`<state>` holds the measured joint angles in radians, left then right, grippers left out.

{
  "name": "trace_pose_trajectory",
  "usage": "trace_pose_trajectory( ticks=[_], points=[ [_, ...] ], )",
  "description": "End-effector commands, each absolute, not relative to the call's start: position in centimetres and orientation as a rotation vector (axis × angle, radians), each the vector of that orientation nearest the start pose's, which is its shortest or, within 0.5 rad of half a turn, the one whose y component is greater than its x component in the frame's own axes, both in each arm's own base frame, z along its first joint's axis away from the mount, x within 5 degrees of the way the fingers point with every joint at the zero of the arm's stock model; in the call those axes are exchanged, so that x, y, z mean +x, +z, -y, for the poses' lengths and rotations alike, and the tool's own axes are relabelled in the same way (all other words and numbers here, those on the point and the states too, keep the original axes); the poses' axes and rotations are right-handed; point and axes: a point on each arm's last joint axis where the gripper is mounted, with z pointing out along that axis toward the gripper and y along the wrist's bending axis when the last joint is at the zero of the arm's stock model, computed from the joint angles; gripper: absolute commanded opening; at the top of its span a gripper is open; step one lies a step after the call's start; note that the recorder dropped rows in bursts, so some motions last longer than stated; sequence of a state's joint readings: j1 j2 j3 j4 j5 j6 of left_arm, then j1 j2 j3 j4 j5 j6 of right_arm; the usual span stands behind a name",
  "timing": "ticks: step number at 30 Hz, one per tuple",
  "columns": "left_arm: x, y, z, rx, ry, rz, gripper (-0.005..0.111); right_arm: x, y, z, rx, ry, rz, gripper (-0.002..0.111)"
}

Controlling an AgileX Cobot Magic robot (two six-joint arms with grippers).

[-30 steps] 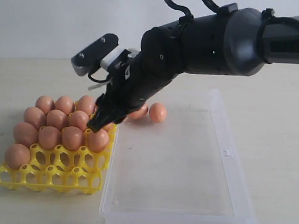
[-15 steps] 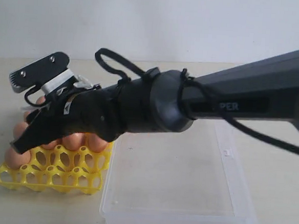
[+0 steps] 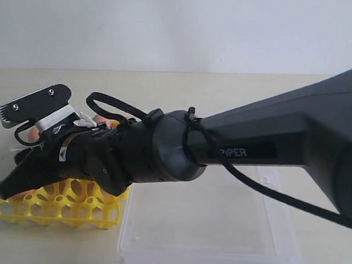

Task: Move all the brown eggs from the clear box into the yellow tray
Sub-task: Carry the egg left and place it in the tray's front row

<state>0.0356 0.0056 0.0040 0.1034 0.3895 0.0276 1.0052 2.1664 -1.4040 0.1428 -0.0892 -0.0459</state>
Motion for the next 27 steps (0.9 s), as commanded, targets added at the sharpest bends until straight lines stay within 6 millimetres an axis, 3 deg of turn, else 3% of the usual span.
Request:
trace_pose_trajectory(
  ticks=[1,16,19,20,23,27],
  points=[
    [5.2,17.9,-0.5,0.055,0.137,-1.863,0.000,25.6,14.8,-40.1,-0.942,0.635,-1.997,0.000],
    [5.2,17.9,-0.5,0.055,0.137,-1.863,0.000,25.3,14.3,-39.9,-0.949,0.623,-2.065,0.011],
    [5.2,17.9,-0.5,0.055,0.137,-1.863,0.000,25.2,13.8,-39.6,-0.945,0.623,-2.060,0.023],
    [5.2,17.9,-0.5,0.055,0.137,-1.863,0.000,25.1,13.6,-39.5,-0.946,0.620,-2.063,0.037],
    [5.2,17.9,-0.5,0.055,0.137,-1.863,0.000,25.0,13.3,-39.3,-0.948,0.617,-2.068,0.057],
    [5.2,17.9,-0.5,0.055,0.137,-1.863,0.000,25.1,14.5,-39.4,-0.964,0.622,-2.002,0.065]
  ],
)
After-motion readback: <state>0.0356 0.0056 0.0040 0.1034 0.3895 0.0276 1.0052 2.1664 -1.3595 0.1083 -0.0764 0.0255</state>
